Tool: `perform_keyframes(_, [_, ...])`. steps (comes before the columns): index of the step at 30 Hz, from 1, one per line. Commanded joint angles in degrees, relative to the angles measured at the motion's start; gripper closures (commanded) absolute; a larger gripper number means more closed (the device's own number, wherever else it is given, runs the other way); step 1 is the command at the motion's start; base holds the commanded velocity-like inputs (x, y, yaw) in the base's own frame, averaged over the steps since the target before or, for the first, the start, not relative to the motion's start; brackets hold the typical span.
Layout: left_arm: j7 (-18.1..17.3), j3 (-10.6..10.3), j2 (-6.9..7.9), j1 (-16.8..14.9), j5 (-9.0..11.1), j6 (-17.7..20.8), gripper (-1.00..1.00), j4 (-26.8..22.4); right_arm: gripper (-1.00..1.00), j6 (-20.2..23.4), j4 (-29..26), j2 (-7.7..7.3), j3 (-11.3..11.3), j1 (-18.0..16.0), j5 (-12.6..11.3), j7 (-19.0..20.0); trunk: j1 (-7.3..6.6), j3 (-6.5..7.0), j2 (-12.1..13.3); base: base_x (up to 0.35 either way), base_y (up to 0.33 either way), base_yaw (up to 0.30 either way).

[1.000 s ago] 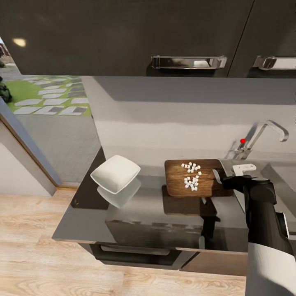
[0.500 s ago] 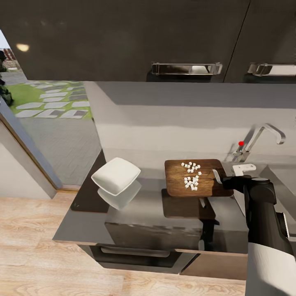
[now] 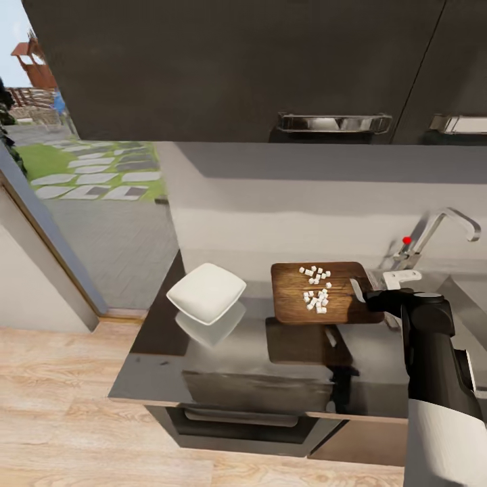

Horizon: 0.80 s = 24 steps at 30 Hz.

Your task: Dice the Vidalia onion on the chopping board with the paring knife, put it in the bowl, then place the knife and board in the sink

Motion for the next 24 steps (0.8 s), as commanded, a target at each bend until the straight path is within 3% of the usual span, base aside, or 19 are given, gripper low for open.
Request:
perform_keyframes(1, [0.2,-0.5,0.05,0.0,0.4,0.0,-1.0,-0.1,1.0,0.2,-0.1,0.01,0.0,-0.1,0.5,0.6,0.04,0.0,-0.1,0.0,0.298,0.0])
perform_keyframes(16, [0.2,-0.5,0.05,0.0,0.4,0.0,-1.0,-0.1,1.0,0.3,-0.1,0.01,0.1,-0.1,0.5,0.6,0.04,1.36,-0.1,0.001,0.301,0.0])
perform_keyframes(24, [0.2,-0.5,0.05,0.0,0.4,0.0,-1.0,-0.1,1.0,0.2,-0.1,0.01,0.1,-0.1,0.5,0.6,0.04,2.09,-0.1,0.126,0.285,0.0])
